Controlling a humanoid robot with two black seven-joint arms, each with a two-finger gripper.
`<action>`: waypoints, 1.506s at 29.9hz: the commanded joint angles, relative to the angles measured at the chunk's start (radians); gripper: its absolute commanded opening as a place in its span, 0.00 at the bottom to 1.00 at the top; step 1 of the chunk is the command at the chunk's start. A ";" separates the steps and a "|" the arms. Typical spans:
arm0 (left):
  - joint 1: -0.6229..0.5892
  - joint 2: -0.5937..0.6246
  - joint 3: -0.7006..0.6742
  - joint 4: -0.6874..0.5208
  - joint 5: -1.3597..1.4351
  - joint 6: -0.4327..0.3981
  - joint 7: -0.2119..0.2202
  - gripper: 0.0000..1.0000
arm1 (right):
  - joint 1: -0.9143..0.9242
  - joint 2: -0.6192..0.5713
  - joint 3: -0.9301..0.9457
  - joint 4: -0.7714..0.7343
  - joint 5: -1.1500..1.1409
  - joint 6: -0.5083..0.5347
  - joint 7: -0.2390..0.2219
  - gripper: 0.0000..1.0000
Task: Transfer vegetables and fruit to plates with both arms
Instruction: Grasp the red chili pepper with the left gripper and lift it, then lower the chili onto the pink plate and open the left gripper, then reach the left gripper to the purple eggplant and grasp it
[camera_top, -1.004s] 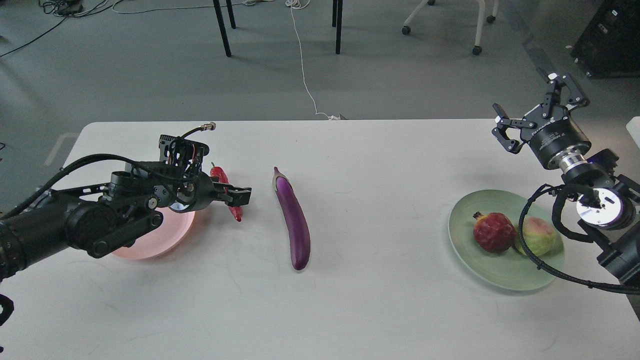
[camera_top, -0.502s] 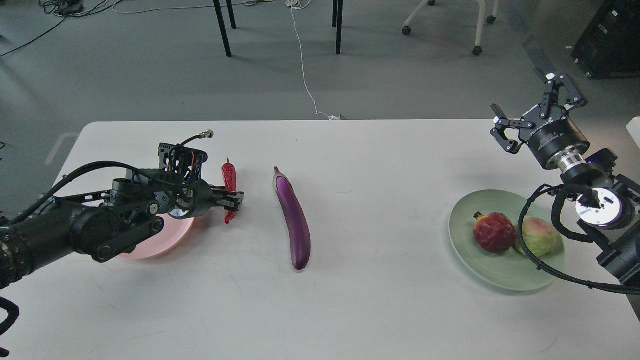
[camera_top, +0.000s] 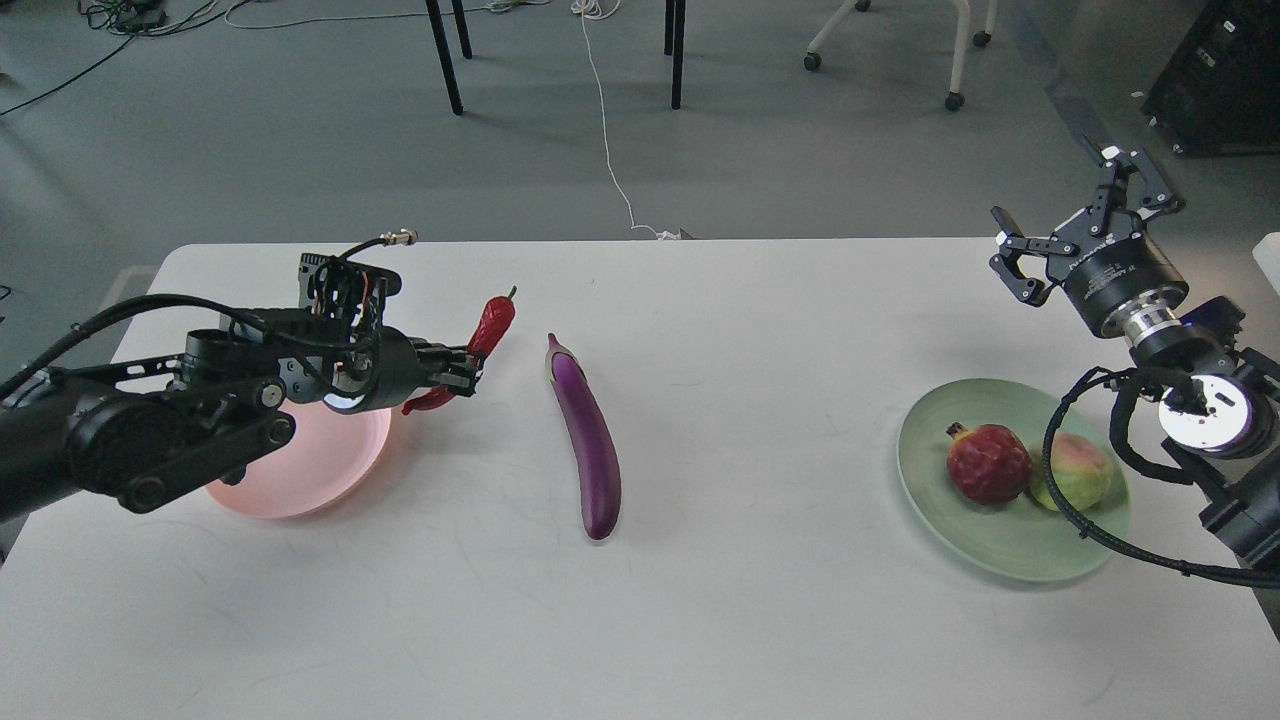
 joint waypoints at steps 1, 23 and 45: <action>0.004 0.158 -0.014 -0.059 -0.006 -0.002 -0.024 0.11 | -0.002 0.001 -0.002 -0.004 0.000 0.000 0.000 0.99; 0.233 0.244 0.006 0.005 -0.009 0.124 -0.036 0.60 | 0.005 0.007 -0.054 0.003 -0.002 0.000 0.000 0.99; -0.079 -0.176 0.101 -0.052 0.005 -0.036 0.195 0.60 | -0.012 -0.074 -0.042 0.008 0.000 0.000 0.001 0.99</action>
